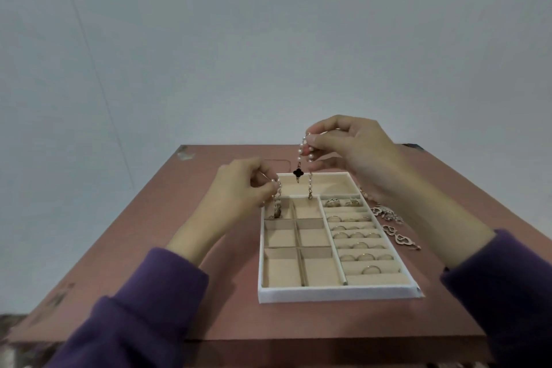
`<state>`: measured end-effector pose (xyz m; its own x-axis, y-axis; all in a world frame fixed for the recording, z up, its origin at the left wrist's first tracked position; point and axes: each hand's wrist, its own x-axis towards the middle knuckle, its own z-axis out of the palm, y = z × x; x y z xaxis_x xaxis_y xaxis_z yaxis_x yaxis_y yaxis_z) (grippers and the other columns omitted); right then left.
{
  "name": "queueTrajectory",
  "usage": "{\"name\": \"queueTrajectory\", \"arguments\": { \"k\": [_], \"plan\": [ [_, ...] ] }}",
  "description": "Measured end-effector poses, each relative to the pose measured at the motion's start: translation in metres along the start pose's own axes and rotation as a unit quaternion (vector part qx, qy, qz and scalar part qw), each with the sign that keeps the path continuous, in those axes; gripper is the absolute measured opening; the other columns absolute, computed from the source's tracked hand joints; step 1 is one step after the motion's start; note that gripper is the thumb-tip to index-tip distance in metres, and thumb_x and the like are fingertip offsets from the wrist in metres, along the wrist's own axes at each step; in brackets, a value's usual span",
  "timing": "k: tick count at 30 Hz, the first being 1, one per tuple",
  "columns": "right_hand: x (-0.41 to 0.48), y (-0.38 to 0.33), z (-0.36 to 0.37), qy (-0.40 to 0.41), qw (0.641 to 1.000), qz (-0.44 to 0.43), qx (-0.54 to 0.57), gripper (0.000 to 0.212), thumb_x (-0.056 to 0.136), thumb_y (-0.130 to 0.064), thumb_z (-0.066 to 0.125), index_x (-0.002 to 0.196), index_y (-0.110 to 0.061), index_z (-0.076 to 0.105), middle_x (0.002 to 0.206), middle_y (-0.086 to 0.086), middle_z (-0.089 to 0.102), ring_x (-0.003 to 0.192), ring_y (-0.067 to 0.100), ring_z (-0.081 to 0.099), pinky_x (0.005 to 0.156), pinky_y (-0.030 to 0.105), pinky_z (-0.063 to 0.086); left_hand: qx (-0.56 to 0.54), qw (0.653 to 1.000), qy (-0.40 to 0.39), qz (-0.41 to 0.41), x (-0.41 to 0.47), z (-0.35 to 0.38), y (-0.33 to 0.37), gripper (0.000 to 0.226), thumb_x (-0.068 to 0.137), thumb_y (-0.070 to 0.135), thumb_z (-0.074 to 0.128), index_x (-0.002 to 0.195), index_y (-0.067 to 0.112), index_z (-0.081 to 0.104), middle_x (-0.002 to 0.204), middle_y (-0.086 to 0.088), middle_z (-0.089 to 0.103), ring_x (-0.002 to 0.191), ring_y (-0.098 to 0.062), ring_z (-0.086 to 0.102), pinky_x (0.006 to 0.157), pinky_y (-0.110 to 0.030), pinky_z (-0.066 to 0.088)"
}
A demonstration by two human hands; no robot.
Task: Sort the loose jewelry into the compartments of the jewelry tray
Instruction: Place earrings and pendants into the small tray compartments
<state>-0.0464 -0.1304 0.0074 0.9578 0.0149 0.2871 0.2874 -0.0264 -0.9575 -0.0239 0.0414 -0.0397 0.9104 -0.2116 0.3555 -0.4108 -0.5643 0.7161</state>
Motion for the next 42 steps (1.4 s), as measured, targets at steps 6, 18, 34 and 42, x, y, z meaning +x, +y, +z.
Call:
{"name": "queueTrajectory", "arguments": {
  "k": [6,18,34,42],
  "plan": [
    [0.005,0.002,0.006,-0.011,1.0,-0.013,-0.015,0.007,0.083,0.003,0.062,0.09,0.003,0.062,0.07,0.013,0.067,0.06,0.018,0.064,0.061,0.027,0.059,-0.002,1.0,0.018,-0.02,-0.002,0.009,-0.01,0.001,0.077,0.017,0.07,0.079,0.017,0.07,0.071,0.003,0.07,0.06,0.001,0.059,0.059,-0.012,0.044],
    [0.01,0.012,0.017,-0.033,0.997,-0.002,-0.067,0.009,0.081,0.002,0.065,0.09,0.002,0.063,0.08,0.019,0.069,0.07,0.025,0.066,0.063,0.027,0.059,-0.087,0.99,0.057,-0.1,-0.003,0.007,-0.015,0.018,0.077,0.01,0.061,0.082,0.022,0.073,0.076,0.001,0.07,0.072,-0.009,0.059,0.065,-0.012,0.043],
    [0.01,0.042,0.028,-0.114,0.932,0.011,-0.343,0.006,0.077,-0.005,0.07,0.081,-0.01,0.069,0.062,0.0,0.066,0.043,-0.004,0.055,0.045,0.007,0.04,-0.12,0.984,0.089,-0.094,-0.005,0.003,-0.014,0.021,0.077,0.008,0.059,0.079,0.027,0.069,0.087,-0.005,0.072,0.086,-0.015,0.065,0.072,-0.021,0.045],
    [0.006,0.039,0.017,-0.127,0.896,-0.044,-0.424,0.014,0.083,-0.015,0.064,0.091,-0.02,0.073,0.067,-0.013,0.062,0.056,-0.007,0.054,0.056,0.003,0.038,-0.11,0.988,0.093,-0.059,-0.008,0.002,-0.01,0.023,0.078,0.007,0.058,0.087,0.025,0.07,0.087,-0.003,0.072,0.088,-0.013,0.065,0.076,-0.021,0.047]
  ]
}}
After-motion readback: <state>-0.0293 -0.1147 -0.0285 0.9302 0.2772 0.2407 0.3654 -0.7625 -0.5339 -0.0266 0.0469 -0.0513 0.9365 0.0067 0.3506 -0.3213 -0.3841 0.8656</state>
